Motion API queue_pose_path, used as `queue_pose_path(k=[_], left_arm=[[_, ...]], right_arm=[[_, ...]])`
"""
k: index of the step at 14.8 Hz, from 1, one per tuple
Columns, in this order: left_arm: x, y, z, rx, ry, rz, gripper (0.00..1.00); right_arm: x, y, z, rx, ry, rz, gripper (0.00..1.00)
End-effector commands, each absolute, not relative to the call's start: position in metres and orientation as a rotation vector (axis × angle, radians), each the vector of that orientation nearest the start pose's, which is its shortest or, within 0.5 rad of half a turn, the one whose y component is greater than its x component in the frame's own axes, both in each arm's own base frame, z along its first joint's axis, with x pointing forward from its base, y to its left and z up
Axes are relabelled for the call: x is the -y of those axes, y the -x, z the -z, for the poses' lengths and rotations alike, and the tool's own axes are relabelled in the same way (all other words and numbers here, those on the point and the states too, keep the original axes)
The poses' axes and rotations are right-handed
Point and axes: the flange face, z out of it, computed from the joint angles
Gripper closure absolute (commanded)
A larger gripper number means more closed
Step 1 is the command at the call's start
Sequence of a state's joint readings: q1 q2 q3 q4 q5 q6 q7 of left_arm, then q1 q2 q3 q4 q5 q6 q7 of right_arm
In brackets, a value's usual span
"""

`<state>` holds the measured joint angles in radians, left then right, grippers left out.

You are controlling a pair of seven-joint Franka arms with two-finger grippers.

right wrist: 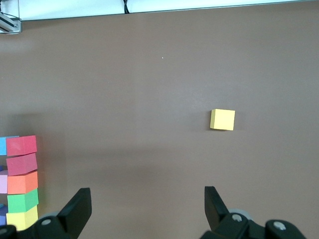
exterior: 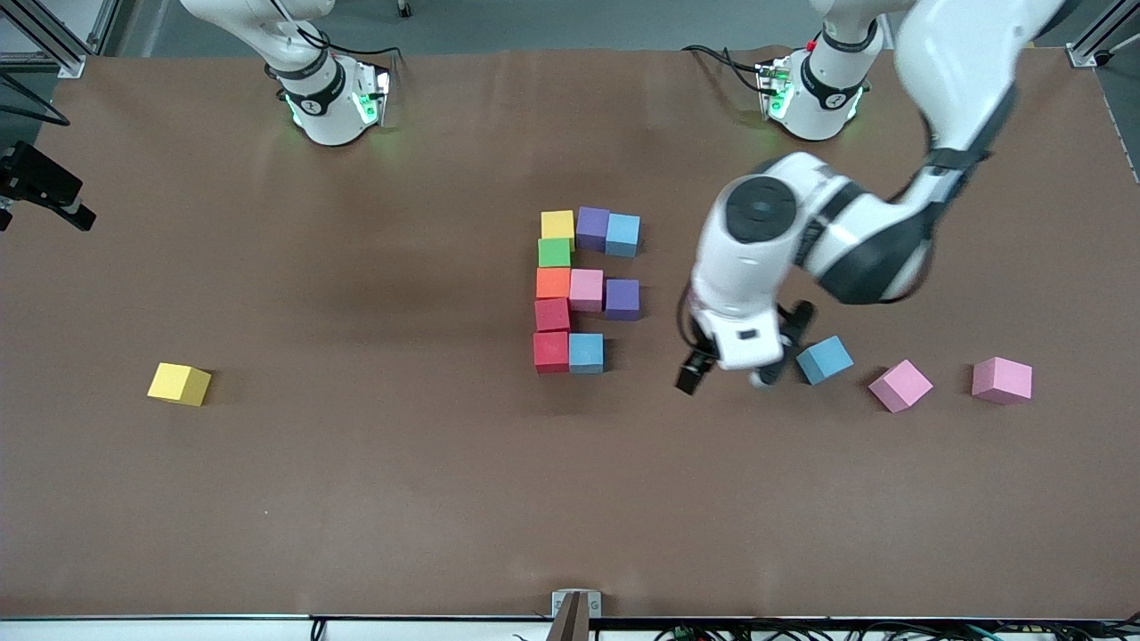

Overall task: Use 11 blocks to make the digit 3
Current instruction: 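Move the left gripper back and grasp the second light blue cube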

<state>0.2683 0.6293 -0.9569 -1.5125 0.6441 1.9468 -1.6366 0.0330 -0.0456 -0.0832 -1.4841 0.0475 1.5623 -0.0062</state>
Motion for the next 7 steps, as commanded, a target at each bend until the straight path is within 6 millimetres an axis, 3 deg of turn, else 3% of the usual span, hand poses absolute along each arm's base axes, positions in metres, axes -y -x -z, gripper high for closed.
queue_pose_path(k=[1,5,7], left_arm=[[0.239,-0.617,-0.407,0.945,2.985,0.14,0.01],[0.138,-0.613,-0.359,0.642,3.017,0.019,0.01],[0.113,-0.604,-0.329,0.523,3.07,0.009,0.01]], right_arm=[[0.022,-0.539,-0.692,-0.071,3.091,0.199,0.0],[0.022,-0.539,-0.692,-0.071,3.091,0.198,0.0],[0.022,-0.539,-0.692,-0.071,3.091,0.198,0.0]])
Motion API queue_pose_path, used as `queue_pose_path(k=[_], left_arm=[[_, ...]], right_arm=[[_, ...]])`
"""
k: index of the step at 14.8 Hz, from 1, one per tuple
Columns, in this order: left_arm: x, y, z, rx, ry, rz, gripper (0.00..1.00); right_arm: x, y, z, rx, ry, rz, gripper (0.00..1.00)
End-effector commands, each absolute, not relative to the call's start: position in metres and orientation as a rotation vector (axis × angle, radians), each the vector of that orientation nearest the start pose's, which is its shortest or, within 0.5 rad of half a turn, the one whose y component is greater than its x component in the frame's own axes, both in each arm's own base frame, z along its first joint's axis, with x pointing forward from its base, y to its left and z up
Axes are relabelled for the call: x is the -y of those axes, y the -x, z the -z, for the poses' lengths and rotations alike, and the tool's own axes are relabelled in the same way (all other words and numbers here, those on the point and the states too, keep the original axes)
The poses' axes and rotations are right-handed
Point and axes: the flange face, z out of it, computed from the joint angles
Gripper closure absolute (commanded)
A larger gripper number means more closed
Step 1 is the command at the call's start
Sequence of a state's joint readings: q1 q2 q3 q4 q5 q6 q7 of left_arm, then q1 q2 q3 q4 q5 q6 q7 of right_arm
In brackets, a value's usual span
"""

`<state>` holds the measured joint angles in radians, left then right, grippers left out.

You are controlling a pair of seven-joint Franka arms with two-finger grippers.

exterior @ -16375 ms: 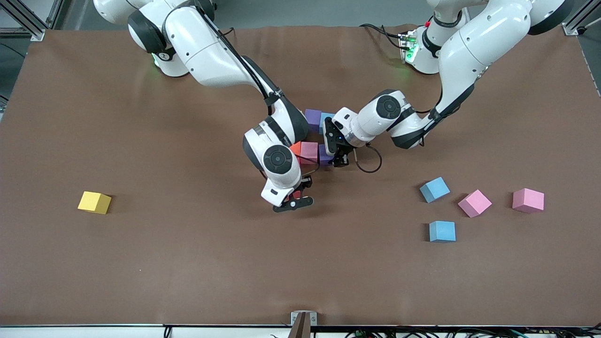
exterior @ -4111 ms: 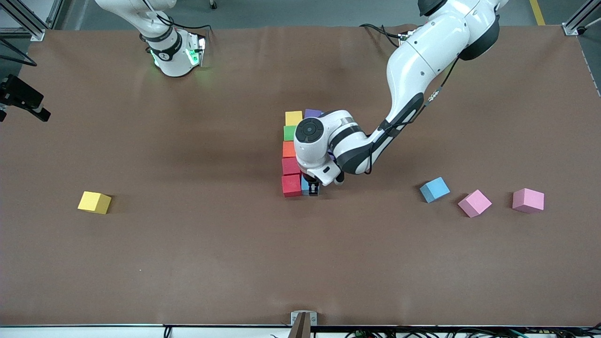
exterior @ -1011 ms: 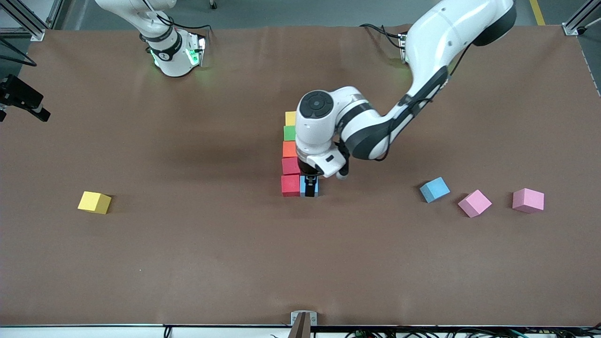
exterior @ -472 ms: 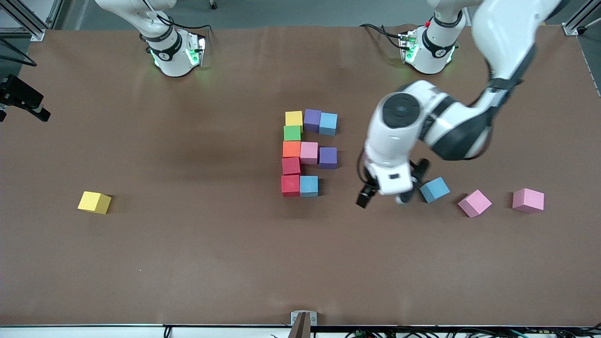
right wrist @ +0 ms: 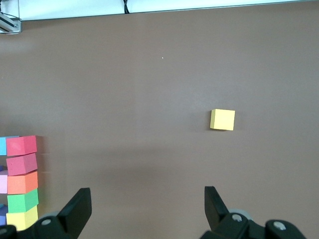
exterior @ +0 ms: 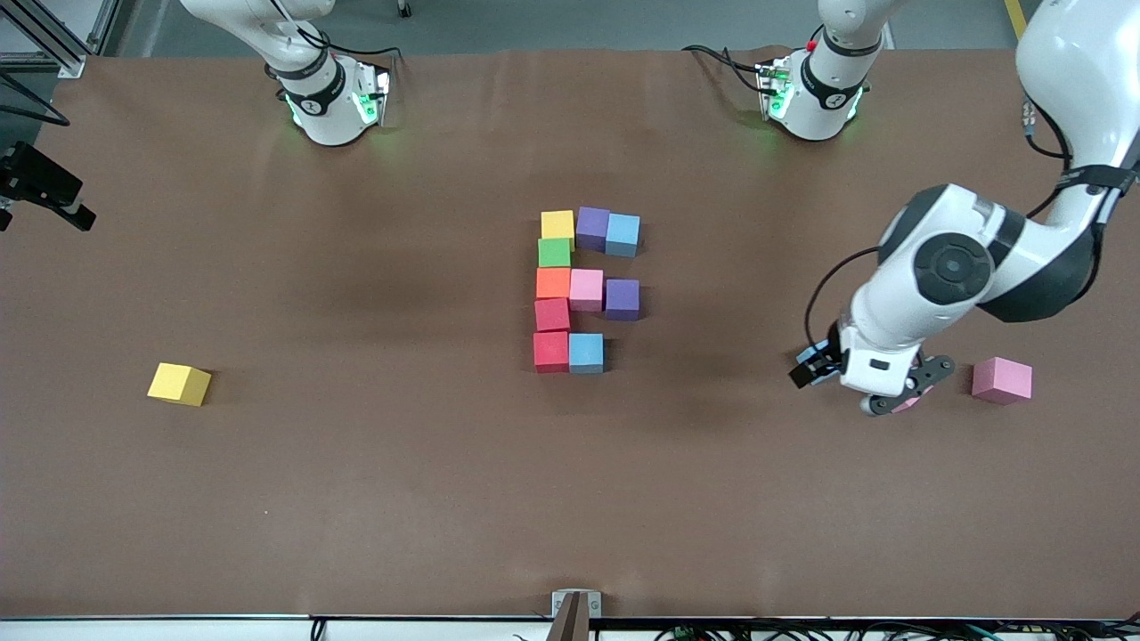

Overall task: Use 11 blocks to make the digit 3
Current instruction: 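Move the left gripper back and grasp the second light blue cube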

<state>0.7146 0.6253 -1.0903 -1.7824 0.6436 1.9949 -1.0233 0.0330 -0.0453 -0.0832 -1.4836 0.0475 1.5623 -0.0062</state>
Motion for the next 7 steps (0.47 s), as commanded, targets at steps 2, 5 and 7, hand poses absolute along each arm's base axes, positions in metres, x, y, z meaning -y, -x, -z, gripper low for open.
queue_pose_path(k=[2,5,7], left_arm=[[0.102,-0.591,-0.299,0.446,3.08,0.07,0.01],[0.069,-0.578,-0.259,0.449,3.136,0.116,0.01],[0.064,-0.576,-0.248,0.471,3.134,0.116,0.01]], right_arm=[[0.025,-0.539,-0.692,-0.067,3.094,0.199,0.0],[0.024,-0.539,-0.692,-0.062,3.094,0.199,0.0],[0.024,-0.539,-0.692,-0.059,3.094,0.199,0.0]])
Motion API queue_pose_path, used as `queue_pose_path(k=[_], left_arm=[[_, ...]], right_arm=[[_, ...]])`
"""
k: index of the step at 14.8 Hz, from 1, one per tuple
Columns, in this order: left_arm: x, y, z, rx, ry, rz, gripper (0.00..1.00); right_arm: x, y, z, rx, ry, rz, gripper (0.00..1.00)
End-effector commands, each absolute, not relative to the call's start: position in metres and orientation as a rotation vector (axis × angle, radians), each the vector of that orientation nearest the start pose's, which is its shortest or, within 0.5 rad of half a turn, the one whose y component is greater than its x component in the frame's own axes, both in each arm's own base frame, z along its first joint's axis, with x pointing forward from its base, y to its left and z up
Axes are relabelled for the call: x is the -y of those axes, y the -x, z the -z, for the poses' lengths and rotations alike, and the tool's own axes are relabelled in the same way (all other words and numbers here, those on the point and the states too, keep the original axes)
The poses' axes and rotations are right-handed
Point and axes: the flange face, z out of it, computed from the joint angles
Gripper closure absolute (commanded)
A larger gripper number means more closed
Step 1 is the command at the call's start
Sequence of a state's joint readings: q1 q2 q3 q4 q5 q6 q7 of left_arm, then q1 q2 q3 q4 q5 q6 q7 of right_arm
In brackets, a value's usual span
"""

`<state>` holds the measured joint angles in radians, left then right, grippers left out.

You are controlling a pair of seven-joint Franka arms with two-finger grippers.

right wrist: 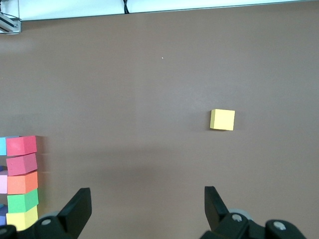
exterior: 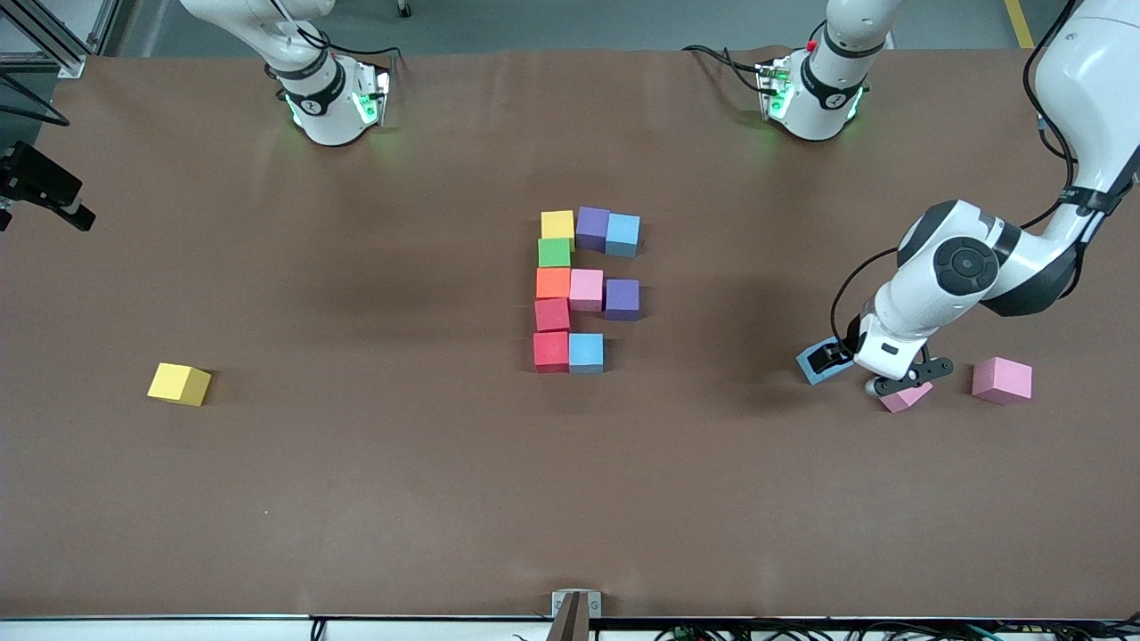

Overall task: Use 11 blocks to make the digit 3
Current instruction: 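Move the left gripper back and grasp the second light blue cube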

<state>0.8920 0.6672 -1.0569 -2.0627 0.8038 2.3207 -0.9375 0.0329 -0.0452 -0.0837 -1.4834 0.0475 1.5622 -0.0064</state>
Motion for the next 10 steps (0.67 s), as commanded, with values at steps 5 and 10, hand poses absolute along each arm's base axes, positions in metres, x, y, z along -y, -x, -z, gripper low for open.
queue_pose_path(k=[5,10], left_arm=[[0.056,-0.578,-0.226,0.577,3.15,0.057,0.01],[0.066,-0.582,-0.212,0.604,3.125,0.035,0.12]], right_arm=[[0.024,-0.539,-0.692,-0.062,3.094,0.199,0.0],[0.023,-0.539,-0.692,-0.059,3.094,0.199,0.0]])
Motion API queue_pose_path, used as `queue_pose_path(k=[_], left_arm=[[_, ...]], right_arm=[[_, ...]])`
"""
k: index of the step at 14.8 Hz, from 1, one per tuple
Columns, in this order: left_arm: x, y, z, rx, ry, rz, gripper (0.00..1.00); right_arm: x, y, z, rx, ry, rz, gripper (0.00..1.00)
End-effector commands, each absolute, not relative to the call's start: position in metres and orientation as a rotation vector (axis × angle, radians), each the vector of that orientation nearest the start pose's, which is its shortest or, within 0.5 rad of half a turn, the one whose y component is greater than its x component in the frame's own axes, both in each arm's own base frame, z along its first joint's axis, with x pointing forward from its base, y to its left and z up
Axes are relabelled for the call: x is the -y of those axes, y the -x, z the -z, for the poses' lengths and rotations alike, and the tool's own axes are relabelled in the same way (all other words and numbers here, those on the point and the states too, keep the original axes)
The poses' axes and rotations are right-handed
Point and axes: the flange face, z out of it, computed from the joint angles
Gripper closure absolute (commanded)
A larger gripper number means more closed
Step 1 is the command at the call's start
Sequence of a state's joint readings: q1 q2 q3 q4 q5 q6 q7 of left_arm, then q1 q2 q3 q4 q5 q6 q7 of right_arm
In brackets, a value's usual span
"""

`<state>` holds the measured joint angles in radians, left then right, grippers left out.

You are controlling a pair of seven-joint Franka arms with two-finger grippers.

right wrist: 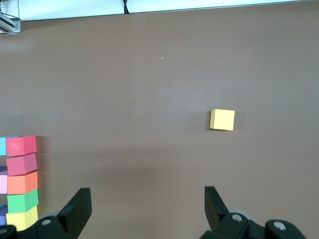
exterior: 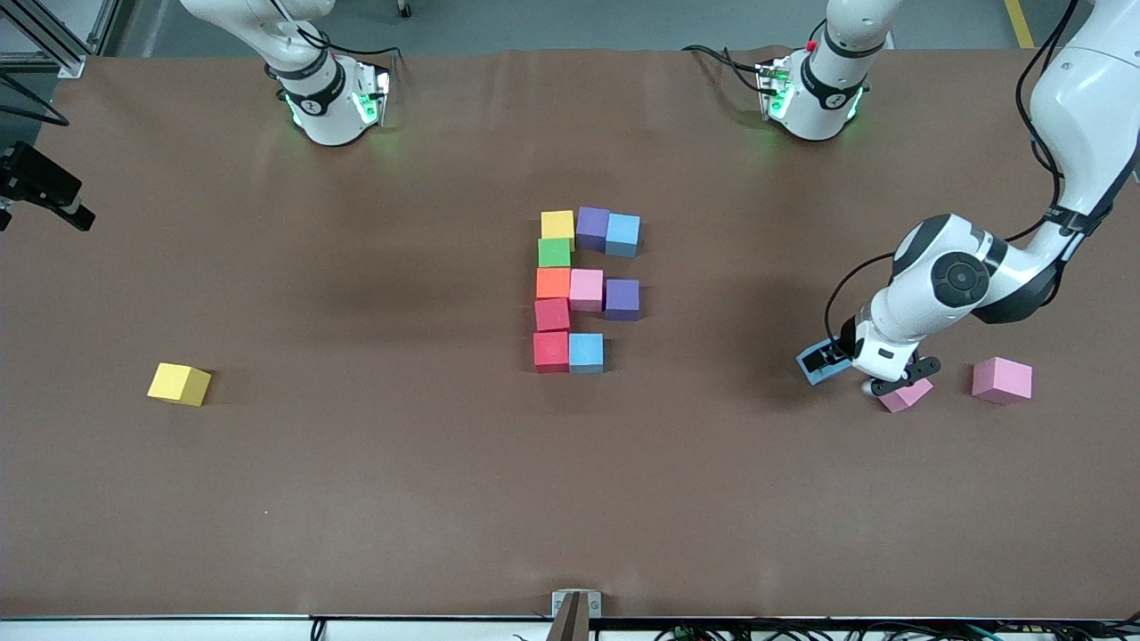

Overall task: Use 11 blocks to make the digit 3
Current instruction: 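Carry the light blue cube toward the first light blue cube with the left gripper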

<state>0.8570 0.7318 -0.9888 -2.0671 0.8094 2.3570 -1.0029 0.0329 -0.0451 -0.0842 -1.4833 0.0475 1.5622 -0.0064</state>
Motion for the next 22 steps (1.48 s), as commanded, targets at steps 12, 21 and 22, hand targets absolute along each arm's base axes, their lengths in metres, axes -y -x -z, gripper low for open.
queue_pose_path(k=[12,21,22], left_arm=[[0.243,-0.616,-0.268,1.22,2.995,0.01,0.93],[0.391,-0.586,-0.257,1.708,2.728,-0.021,0.97],[0.389,-0.588,-0.248,1.783,2.654,0.018,0.96]], right_arm=[[0.022,-0.539,-0.692,-0.057,3.094,0.199,0.0],[0.022,-0.539,-0.692,-0.057,3.094,0.199,0.0],[0.022,-0.539,-0.692,-0.055,3.094,0.199,0.0]])
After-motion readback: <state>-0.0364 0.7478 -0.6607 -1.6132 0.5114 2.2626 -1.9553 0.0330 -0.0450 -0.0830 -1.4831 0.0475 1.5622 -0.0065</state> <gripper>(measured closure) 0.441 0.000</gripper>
